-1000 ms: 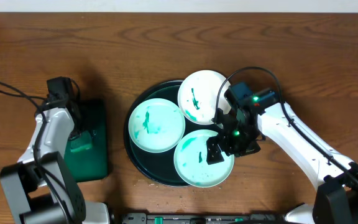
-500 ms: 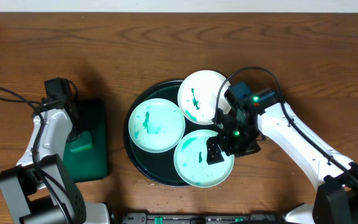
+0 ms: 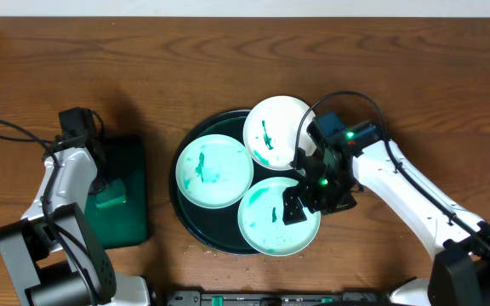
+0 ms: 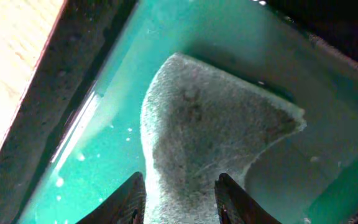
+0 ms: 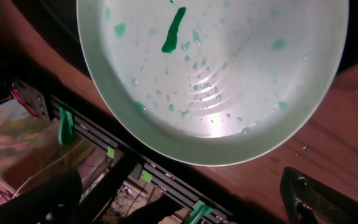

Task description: Clean dirty plates on tray and stack at the side

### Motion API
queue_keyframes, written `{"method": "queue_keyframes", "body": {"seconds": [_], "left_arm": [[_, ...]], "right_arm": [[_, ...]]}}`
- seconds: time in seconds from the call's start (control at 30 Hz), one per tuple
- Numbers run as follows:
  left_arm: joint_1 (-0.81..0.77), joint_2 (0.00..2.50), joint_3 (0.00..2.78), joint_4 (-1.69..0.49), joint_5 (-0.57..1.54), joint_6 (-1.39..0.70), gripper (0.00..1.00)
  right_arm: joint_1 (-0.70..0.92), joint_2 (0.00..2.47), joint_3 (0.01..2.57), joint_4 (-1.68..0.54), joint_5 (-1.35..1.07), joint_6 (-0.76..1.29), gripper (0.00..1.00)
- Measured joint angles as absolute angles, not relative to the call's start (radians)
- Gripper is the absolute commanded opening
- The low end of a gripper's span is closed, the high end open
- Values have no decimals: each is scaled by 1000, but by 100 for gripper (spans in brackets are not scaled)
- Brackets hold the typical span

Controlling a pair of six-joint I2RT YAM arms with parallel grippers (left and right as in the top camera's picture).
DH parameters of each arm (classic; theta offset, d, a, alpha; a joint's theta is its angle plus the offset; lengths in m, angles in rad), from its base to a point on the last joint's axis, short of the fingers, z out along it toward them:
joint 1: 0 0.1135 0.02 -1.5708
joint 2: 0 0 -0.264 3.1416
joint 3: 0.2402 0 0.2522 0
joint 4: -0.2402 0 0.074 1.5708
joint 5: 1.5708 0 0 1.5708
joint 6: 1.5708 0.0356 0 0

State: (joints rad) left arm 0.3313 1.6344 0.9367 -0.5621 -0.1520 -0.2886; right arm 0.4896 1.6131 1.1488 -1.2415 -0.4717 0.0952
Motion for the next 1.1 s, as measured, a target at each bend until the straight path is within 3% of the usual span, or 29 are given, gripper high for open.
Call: {"method": "queue_keyframes", "body": {"seconds": [1.1], "left_arm": [[331, 1634, 936, -534, -112, -281, 37]], "right_arm": [[490, 1613, 1149, -1246, -472, 99, 99]]}}
